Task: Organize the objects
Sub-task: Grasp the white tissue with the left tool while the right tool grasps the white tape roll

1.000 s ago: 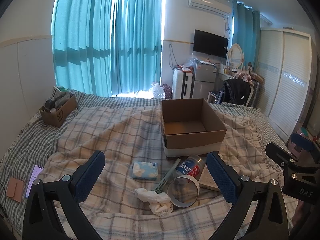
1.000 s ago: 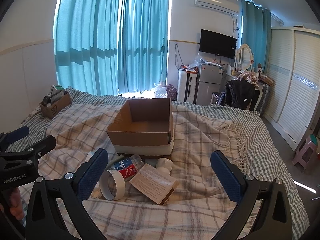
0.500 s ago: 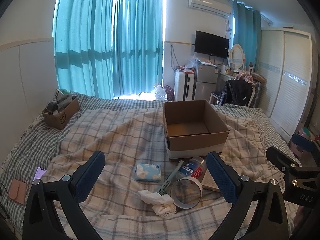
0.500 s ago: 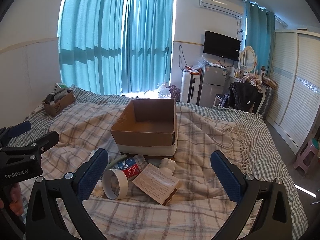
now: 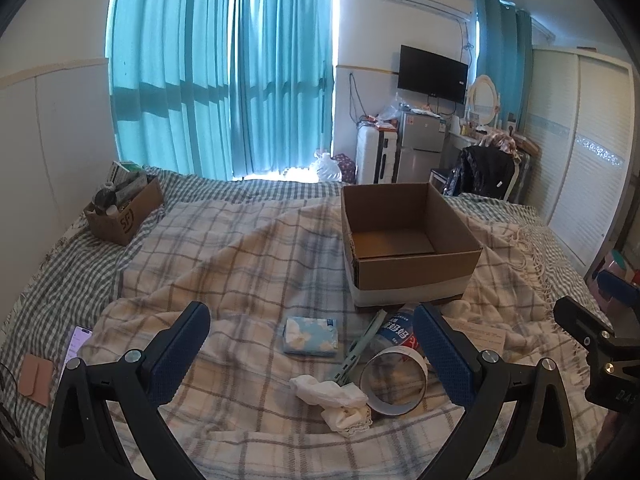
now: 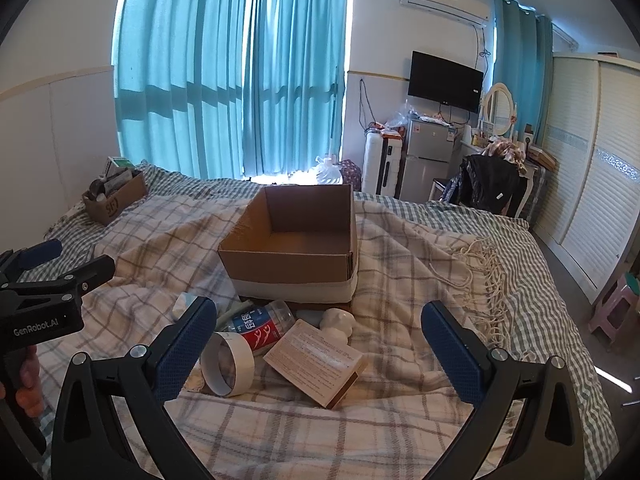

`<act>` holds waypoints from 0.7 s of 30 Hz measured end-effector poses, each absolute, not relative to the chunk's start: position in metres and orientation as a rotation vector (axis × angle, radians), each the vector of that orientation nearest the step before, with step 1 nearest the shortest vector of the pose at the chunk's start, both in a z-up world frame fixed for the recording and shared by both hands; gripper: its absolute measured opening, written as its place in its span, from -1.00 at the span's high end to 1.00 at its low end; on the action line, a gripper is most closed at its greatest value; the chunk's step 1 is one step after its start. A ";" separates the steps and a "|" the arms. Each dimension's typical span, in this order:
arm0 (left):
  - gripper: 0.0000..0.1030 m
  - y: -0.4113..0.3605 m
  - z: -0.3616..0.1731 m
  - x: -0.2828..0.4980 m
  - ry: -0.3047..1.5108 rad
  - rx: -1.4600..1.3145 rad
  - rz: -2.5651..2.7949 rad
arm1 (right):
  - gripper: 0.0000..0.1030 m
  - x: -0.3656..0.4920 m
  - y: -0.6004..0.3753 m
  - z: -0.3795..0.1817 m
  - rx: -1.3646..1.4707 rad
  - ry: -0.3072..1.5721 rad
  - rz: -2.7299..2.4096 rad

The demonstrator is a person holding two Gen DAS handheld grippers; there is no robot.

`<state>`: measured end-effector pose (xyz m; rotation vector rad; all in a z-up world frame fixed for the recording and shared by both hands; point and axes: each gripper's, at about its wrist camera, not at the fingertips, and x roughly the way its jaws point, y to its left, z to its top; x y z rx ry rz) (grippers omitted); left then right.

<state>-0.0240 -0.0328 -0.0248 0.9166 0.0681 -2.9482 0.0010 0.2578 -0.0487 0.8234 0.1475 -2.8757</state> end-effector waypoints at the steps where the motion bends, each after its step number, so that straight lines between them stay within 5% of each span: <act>1: -1.00 -0.035 -0.028 -0.027 0.073 0.932 -2.943 | -0.99 -0.002 0.256 -0.052 0.837 0.151 -2.871; 16: -0.91 -0.044 -0.131 -0.070 -0.008 1.352 -2.789 | -0.99 -0.050 0.222 -0.118 1.067 0.218 -2.731; 21: -0.62 -0.037 -0.168 -0.080 0.028 1.565 -2.760 | -0.99 -0.058 0.212 -0.137 1.131 0.245 -2.677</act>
